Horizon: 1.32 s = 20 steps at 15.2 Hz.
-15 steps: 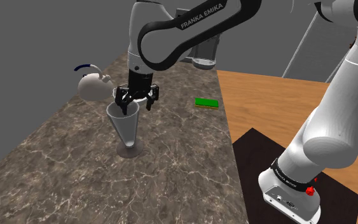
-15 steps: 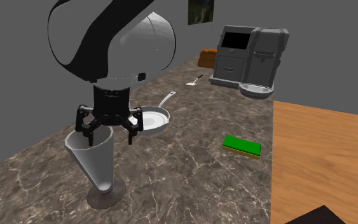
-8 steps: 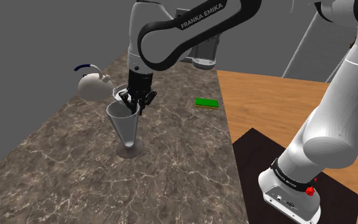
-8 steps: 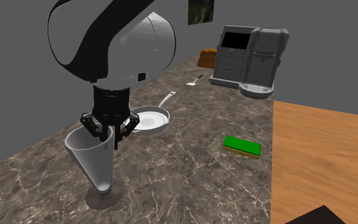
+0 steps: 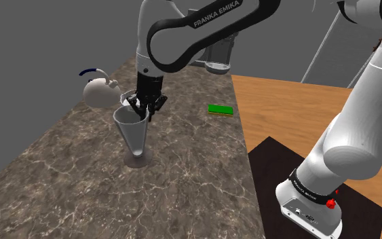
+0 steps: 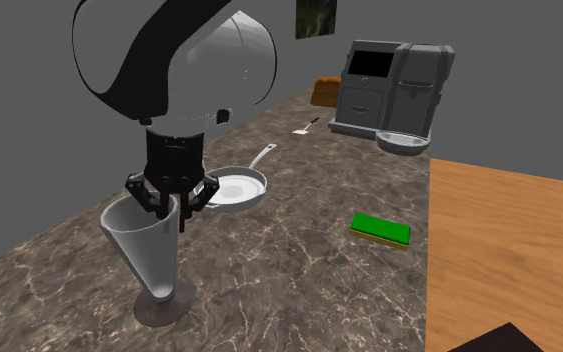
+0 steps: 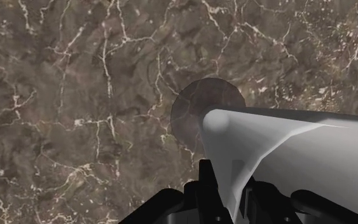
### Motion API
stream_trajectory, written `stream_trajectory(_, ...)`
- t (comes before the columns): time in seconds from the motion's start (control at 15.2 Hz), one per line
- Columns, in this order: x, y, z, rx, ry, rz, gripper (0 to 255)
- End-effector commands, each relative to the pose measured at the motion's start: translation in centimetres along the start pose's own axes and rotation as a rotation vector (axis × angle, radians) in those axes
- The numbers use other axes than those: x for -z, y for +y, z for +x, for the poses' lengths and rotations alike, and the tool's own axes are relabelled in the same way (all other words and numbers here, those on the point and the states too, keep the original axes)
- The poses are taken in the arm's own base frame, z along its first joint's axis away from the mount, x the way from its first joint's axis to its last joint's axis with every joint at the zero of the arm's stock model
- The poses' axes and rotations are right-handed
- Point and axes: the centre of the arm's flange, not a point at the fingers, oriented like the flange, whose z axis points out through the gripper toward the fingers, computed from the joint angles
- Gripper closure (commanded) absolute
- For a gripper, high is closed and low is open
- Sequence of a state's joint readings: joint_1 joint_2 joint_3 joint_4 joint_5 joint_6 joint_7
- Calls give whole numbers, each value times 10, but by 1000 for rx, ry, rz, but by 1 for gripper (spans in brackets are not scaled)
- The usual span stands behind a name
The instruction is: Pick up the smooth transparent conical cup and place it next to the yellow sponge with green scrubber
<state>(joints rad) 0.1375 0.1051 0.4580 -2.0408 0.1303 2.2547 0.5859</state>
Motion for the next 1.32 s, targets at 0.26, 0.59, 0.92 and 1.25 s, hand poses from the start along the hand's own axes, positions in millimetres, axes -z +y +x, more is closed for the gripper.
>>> stream_trajectory(0.26, 30, -6, 0, 0, 1, 0, 255)
stream_trajectory(0.59, 56, -11, 0, 0, 1, 0, 255)
stream_trajectory(0.92, 82, -16, 1, 0, 1, 0, 255)
stream_trajectory(1.25, 108, -21, 1, 0, 1, 0, 255)
